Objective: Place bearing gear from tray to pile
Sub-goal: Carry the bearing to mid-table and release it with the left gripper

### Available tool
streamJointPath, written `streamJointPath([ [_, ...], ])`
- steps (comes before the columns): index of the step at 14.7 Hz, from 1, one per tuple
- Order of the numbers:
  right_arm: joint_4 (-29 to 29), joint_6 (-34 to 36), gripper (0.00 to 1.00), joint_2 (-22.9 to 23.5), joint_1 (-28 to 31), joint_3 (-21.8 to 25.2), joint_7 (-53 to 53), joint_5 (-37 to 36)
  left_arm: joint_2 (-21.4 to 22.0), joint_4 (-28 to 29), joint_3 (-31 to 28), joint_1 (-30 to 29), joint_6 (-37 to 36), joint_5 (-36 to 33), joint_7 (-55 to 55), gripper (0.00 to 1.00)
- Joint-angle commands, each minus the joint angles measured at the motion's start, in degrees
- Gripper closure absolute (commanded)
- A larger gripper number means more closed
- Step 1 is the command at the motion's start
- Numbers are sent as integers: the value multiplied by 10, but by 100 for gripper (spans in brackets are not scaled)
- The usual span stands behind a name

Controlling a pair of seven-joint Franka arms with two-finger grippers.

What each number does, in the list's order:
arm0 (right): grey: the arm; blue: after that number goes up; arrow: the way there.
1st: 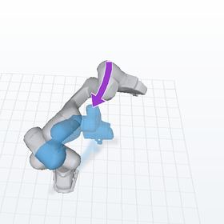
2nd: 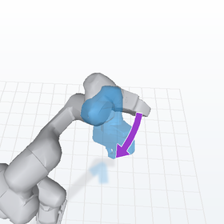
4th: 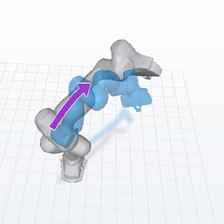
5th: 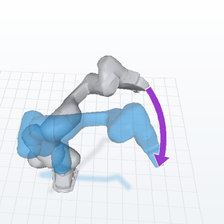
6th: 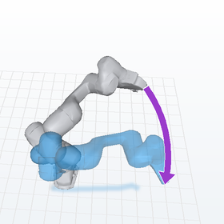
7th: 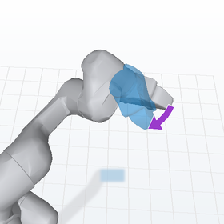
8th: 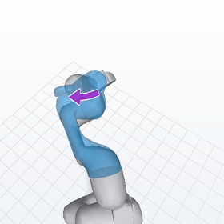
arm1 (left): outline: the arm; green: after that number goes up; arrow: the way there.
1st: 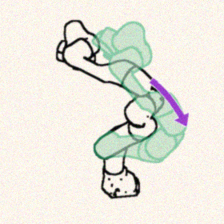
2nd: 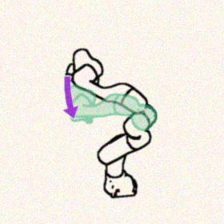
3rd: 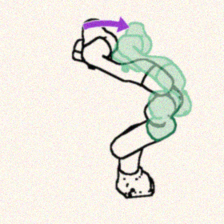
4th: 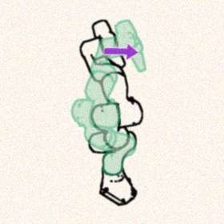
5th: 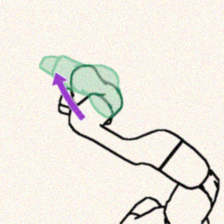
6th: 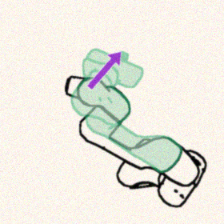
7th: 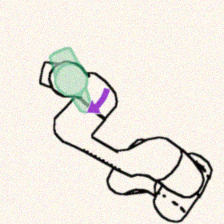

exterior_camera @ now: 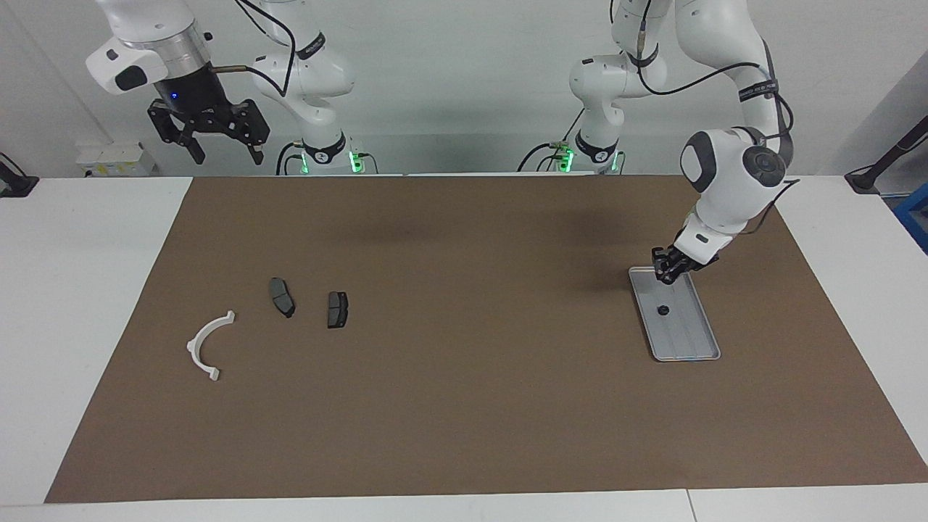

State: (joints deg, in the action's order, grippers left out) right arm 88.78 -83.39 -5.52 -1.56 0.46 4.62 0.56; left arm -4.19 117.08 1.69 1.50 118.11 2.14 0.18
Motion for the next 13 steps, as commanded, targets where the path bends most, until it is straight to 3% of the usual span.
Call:
streamJointPath([
  [1,13,-2,0,-12,7,-4,-9,-9,-31,-82,-4,97,-68,-49,-124,100],
  [4,13,-2,0,-12,7,-3,-10,-11,-34,-91,-1,204,-66,-63,-269,100],
  [7,13,-2,0,-12,8,-3,-9,-13,-37,-90,-1,290,-41,-26,-373,100],
  [9,13,-2,0,-12,8,-3,-9,-16,-45,-86,0,321,-8,-14,-402,100],
  [13,14,-2,0,-12,8,-3,-9,-16,-103,-92,-2,357,53,-2,-419,100],
])
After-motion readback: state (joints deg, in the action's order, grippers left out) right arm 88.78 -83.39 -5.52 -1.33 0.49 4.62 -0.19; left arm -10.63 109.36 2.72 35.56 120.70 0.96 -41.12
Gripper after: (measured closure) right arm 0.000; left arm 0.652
